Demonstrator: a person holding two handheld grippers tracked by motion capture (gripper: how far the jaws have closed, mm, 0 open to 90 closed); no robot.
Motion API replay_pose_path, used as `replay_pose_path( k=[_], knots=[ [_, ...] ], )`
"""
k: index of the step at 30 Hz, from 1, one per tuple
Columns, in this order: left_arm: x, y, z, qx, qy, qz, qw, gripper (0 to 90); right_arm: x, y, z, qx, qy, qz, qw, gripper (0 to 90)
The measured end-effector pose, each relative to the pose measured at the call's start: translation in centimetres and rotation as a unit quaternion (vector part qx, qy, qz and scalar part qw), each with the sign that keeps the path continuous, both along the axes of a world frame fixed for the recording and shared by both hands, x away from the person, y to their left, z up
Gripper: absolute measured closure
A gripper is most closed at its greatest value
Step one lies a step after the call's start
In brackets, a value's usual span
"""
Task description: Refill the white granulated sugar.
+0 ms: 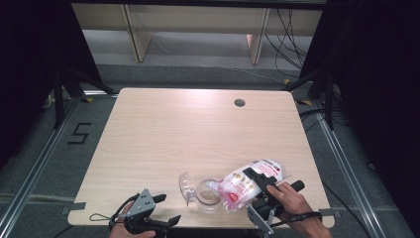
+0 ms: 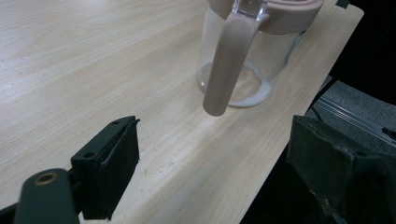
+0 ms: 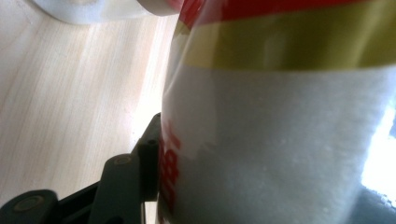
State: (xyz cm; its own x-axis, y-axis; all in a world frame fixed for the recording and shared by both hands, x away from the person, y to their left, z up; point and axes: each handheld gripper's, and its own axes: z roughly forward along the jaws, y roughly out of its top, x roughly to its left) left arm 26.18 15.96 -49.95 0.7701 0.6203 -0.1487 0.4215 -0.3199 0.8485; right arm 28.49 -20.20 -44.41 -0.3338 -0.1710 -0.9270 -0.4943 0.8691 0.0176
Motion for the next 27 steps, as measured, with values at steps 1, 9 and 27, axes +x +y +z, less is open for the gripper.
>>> replay_pose_path(
  k=[1, 9, 27],
  knots=[
    [0.0, 0.0, 0.0, 0.0, 0.0, 0.0, 1.0, 16.4, -0.08, -0.05, -0.03, 0.001, 0.003, -0.006, 1.0, 48.5],
    [-0.05, 0.03, 0.08, 0.004, -0.002, 0.003, 1.0, 16.4, -0.11, 0.1, 0.27, -0.01, -0.012, 0.004, 0.9999, 48.6],
    [-0.13, -0.12, 0.04, -0.009, -0.002, 0.003, 1.0, 16.4, -0.43, 0.25, 0.69, -0.034, -0.031, 0.005, 0.9989, 48.8]
  ],
)
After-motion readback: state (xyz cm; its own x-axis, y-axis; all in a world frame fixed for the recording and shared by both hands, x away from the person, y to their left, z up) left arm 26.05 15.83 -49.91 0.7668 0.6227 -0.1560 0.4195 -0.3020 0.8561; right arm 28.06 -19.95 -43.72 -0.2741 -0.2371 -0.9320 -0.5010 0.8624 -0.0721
